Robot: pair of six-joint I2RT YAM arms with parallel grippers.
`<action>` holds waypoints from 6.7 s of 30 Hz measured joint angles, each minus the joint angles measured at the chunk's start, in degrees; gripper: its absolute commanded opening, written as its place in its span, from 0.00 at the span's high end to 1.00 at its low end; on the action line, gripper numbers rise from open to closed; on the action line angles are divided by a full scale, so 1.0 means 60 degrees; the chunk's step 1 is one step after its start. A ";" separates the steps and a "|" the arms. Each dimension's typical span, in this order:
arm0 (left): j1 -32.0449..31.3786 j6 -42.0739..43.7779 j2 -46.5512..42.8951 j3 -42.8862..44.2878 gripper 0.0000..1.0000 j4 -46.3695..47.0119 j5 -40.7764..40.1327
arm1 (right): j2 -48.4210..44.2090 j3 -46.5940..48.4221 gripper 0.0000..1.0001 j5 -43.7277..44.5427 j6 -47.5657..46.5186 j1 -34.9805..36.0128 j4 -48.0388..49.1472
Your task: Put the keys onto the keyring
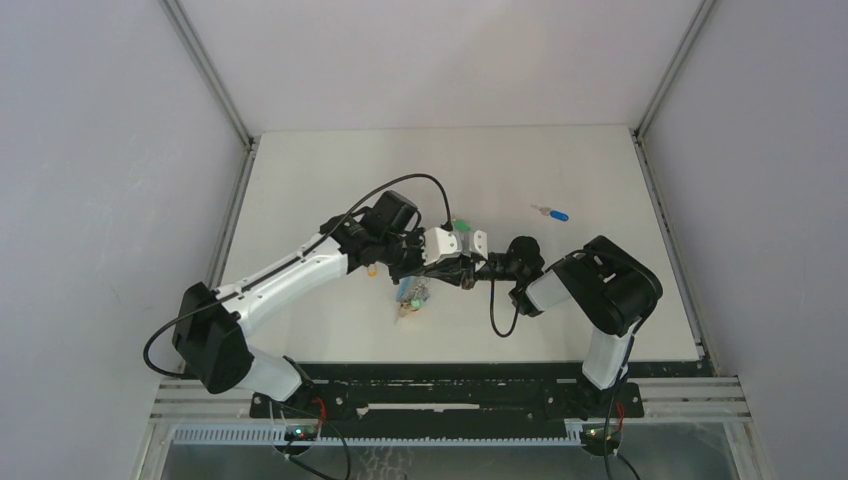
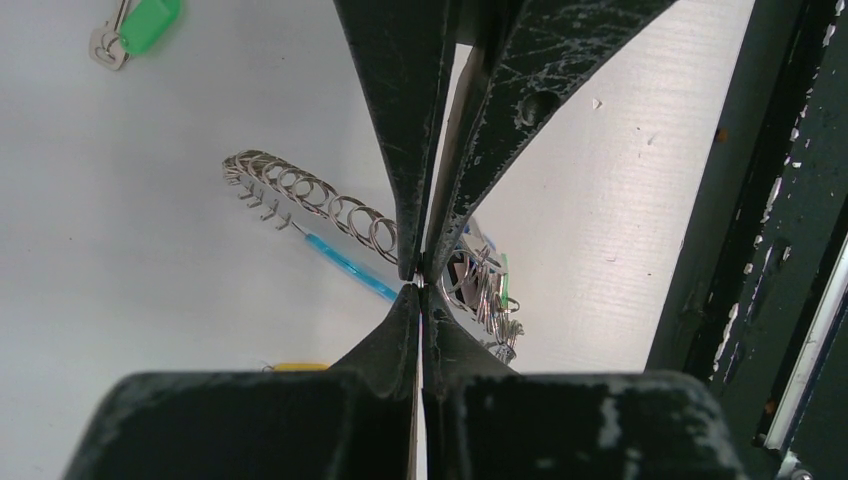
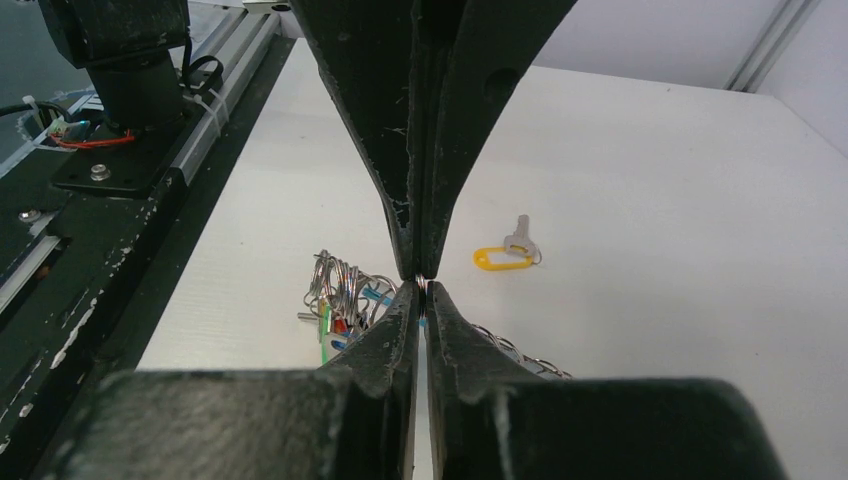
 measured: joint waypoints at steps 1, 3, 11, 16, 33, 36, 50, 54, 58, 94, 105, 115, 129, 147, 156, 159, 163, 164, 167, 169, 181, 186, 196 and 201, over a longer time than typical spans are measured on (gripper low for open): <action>0.0000 -0.0004 0.0000 -0.0004 1.00 0.0004 0.0000 | 0.0000 0.0000 1.00 -0.0018 0.0011 0.0000 0.0000; -0.0004 -0.0058 -0.0022 -0.0015 0.99 0.0029 -0.0004 | 0.0000 0.0000 1.00 -0.0015 0.0058 0.0000 0.0004; -0.0022 -0.0867 -0.1235 -0.1552 0.79 0.2044 -0.0015 | 0.0000 0.0000 1.00 0.0109 0.0328 0.0036 -0.0076; -0.0069 -0.1515 -0.2350 -0.3027 0.79 0.4288 -0.0022 | -0.0004 0.0000 1.00 0.0219 0.0568 -0.0007 -0.0200; 0.2113 -0.4557 -0.3734 -0.8524 0.65 1.3344 0.2120 | -0.0583 -0.0299 1.00 0.0561 0.0918 -0.0102 -0.0288; 0.2583 -0.4932 -0.3435 -0.8786 0.63 1.4378 0.2801 | -0.0576 -0.0331 1.00 0.0554 0.0922 -0.0098 -0.0208; 0.3005 -0.5512 -0.0550 -0.8998 0.59 1.7256 0.4743 | -0.0222 -0.0357 1.00 0.0488 0.0933 -0.0007 0.0004; 0.3005 -0.5974 0.0200 -0.8998 0.61 1.8447 0.5064 | -0.0193 -0.0499 1.00 0.0521 0.0878 -0.0011 0.0004; 0.3005 -0.6109 0.0397 -0.8998 0.64 1.8994 0.5191 | -0.0193 -0.0576 1.00 0.0514 0.0856 -0.0011 0.0004; 0.2812 -0.5566 0.0783 -0.8313 0.95 1.7748 0.5654 | -0.0193 -0.0597 1.00 0.0299 0.0721 -0.0011 -0.0004; 0.2386 -0.4415 -0.1078 -0.8160 1.00 1.4764 0.4779 | -0.0255 -0.0718 0.85 0.0328 0.0718 -0.0109 0.0219; 0.0925 -0.2412 -0.2685 -0.5745 1.00 0.8488 0.1490 | -0.1727 -0.1195 0.76 0.0386 -0.0153 -0.0652 -0.1359; -0.0637 -0.1399 -0.1304 -0.1665 1.00 0.2044 -0.1854 | -0.2073 -0.1534 0.78 0.0350 -0.0692 -0.0867 -0.1351; -0.0860 -0.0980 -0.1497 -0.1632 1.00 0.1592 -0.1942 | -0.1443 -0.1177 0.77 0.1322 0.0364 -0.0426 -0.0299; -0.0911 -0.0874 -0.1730 -0.1778 1.00 0.1756 -0.1741 | -0.0812 -0.0783 0.77 0.1923 0.0754 -0.0331 -0.0291; -0.0918 -0.0823 -0.1730 -0.1778 1.00 0.1789 -0.1745 | -0.0718 -0.0699 0.77 0.1781 0.0816 -0.0266 -0.0291; -0.0918 -0.0827 -0.1730 -0.1778 1.00 0.1800 -0.1749 | -0.0674 -0.0674 0.75 0.1373 0.0911 -0.0208 -0.0291; -0.0918 -0.0827 -0.1730 -0.1778 1.00 0.1800 -0.1756 | -0.0674 -0.0674 0.74 0.1275 0.0929 -0.0197 -0.0291; -0.0918 -0.0827 -0.1719 -0.1778 1.00 0.1832 -0.1781 | -0.0674 -0.0674 0.71 0.0991 0.0994 -0.0178 -0.0291; -0.0918 -0.0831 -0.1694 -0.1778 1.00 0.1869 -0.1789 | -0.0674 -0.0674 0.69 0.0874 0.1020 -0.0160 -0.0288; -0.0922 -0.0852 -0.1428 -0.1778 1.00 0.2007 -0.1829 | -0.0721 -0.0674 0.62 0.0528 0.1217 -0.0025 -0.0288; -0.0925 -0.0936 -0.1370 -0.1778 1.00 0.2084 -0.2011 | -0.0725 -0.0678 0.57 0.0364 0.1242 0.0011 -0.0284; -0.0925 -0.1169 -0.1326 -0.1778 1.00 0.2331 -0.2127 | -0.0903 -0.0776 0.72 0.0667 0.0874 0.0055 -0.0601; -0.0925 -0.1260 -0.1326 -0.1778 1.00 0.2433 -0.2328 | -0.0943 -0.0790 0.87 0.0663 0.0576 0.0055 -0.0834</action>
